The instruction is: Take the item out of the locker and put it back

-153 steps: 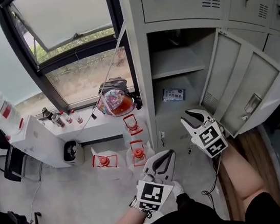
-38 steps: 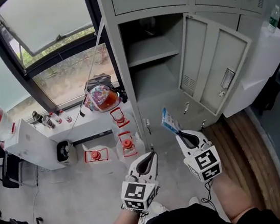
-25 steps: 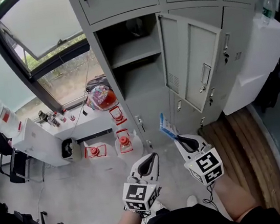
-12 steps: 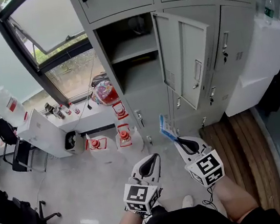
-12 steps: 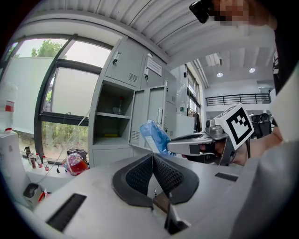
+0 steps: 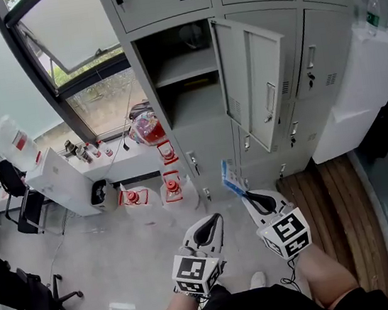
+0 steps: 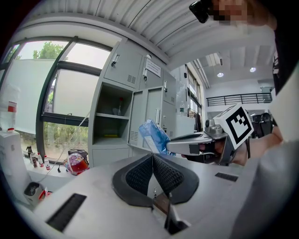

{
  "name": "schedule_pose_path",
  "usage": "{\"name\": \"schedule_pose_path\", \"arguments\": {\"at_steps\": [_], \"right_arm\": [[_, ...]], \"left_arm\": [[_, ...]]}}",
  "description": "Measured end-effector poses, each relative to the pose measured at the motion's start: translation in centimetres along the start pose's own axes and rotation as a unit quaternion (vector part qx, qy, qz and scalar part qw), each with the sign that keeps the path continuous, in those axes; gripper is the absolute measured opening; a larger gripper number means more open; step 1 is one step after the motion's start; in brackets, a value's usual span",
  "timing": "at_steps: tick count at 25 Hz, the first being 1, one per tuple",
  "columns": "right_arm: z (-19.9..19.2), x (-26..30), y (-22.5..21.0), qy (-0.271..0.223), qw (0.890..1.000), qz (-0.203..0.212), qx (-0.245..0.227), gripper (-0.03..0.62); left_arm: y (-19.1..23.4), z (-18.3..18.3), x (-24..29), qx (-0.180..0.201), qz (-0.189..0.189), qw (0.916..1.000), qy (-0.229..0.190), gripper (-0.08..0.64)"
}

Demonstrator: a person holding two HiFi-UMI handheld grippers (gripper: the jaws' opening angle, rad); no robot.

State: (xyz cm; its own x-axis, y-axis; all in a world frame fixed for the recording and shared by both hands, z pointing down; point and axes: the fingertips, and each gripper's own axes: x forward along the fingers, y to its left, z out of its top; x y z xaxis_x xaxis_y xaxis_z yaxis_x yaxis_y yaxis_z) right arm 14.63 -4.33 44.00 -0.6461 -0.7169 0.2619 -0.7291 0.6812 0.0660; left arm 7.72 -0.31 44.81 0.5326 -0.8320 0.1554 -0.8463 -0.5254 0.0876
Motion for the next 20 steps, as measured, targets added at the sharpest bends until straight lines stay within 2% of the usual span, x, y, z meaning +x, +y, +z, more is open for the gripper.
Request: {"name": "schedule_pose_path", "arguments": {"at_steps": [9,20], "right_arm": [[0.1,1.5,0.1,0.005,1.000,-0.003,0.000,0.067],[0.6,6.0,0.8,0.023,1.000,-0.007,-0.005,0.067]], "left_arm": [[1.3,0.3,0.4,0.000,-0.006,1.0000,0.000,0.015],[6.0,0.7,0.3,-0.005,-0.008,0.9999,-0.001,0.015]]}}
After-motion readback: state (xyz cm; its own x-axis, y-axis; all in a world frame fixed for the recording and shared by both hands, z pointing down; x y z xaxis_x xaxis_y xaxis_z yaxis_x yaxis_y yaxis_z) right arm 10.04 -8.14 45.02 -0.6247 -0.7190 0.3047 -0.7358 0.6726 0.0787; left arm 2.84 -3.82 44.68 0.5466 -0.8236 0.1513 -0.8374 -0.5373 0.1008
